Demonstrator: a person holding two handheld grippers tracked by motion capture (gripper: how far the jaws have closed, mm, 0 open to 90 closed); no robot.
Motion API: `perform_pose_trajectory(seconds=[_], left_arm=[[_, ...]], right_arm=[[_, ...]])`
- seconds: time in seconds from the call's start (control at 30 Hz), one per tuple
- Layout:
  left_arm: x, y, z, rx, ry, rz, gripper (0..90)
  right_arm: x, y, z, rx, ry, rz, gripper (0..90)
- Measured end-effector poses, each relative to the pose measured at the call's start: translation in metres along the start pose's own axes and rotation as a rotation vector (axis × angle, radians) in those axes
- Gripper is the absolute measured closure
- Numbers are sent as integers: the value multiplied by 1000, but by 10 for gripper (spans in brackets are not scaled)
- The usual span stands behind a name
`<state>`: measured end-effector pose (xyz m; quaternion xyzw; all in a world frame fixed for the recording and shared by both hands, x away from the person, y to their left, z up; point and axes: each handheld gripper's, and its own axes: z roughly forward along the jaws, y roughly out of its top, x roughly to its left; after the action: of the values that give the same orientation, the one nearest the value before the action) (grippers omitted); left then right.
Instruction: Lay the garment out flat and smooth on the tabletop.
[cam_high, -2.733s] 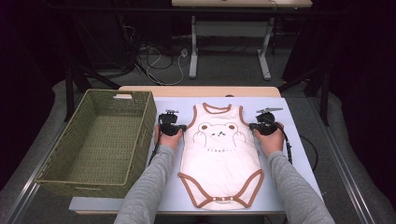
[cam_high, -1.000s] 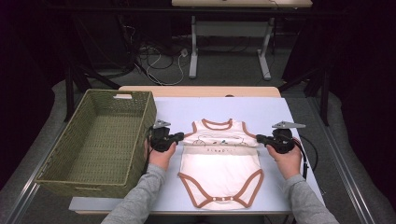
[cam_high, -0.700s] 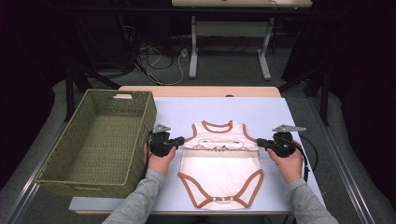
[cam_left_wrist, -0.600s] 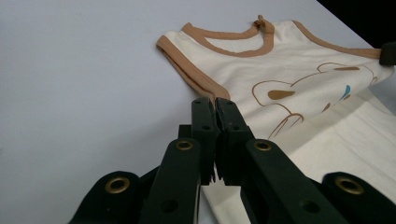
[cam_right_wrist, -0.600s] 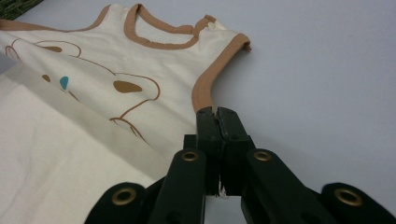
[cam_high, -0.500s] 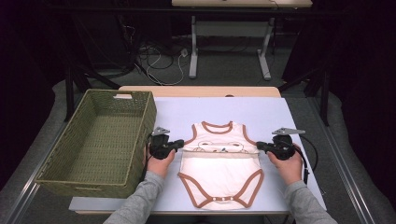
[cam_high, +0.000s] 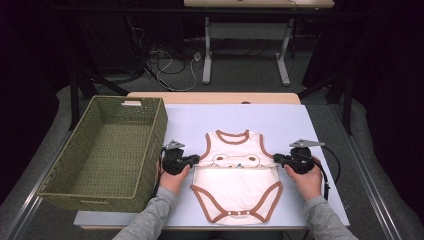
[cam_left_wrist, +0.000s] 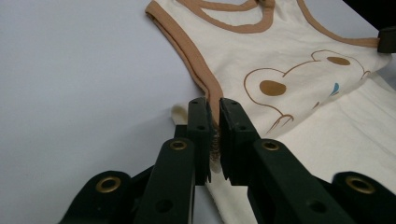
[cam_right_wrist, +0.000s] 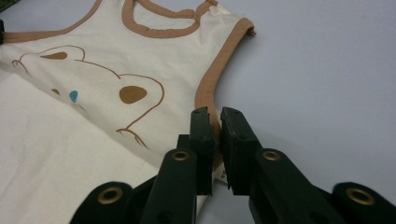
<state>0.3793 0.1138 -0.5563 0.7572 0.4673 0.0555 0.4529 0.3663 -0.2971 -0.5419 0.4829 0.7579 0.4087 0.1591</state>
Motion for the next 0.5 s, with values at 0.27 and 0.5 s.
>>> perform_pose_trajectory(seconds=[0.27, 0.5], left_arm=[[-5, 1, -2, -3, 0, 3, 600], [-10, 5, 1, 19, 23, 41, 423]], right_arm=[[7, 3, -5, -38, -16, -42, 618], [12, 5, -3, -35, -21, -94, 510]])
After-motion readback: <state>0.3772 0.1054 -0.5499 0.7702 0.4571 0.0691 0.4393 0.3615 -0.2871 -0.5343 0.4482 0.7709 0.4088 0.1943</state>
